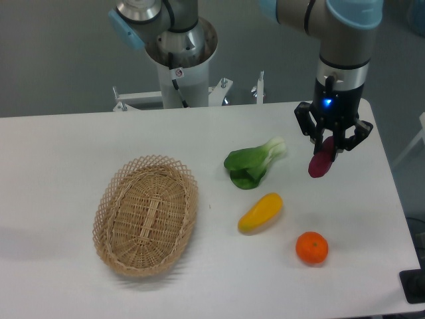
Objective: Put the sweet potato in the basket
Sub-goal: 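Lift the held purple sweet potato slightly with the gripper, then carry the sweet potato over the wicker basket and lower it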
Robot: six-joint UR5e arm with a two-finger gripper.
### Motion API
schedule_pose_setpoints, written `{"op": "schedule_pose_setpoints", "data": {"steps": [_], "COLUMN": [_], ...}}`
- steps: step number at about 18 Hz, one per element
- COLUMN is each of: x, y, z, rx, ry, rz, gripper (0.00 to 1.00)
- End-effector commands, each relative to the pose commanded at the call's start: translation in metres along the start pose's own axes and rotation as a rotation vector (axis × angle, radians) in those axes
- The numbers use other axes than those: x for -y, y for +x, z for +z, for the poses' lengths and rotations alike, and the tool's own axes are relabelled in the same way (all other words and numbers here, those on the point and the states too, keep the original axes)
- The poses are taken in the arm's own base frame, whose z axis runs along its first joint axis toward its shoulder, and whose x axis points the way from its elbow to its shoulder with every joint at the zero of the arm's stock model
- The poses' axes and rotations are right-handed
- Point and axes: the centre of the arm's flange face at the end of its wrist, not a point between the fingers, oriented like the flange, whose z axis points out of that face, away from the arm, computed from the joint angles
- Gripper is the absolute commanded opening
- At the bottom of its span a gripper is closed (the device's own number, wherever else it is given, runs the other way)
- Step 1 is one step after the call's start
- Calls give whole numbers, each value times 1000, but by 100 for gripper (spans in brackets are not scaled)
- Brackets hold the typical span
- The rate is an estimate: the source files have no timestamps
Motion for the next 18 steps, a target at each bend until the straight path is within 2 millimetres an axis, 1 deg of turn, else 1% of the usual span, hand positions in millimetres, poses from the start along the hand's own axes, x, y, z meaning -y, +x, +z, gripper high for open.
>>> {"op": "schedule_pose_setpoints", "data": {"steps": [7, 11, 13, 15, 18], "x": [4, 14, 30, 42, 67], "y": [2, 7, 16, 21, 39], "z": [1, 4, 7, 14, 20], "rx": [1, -7, -14, -20, -17], "ry": [4, 7, 12, 14, 27], "rz": [-55, -75, -82, -119, -130], "gripper": [33, 33, 33, 33, 33]}}
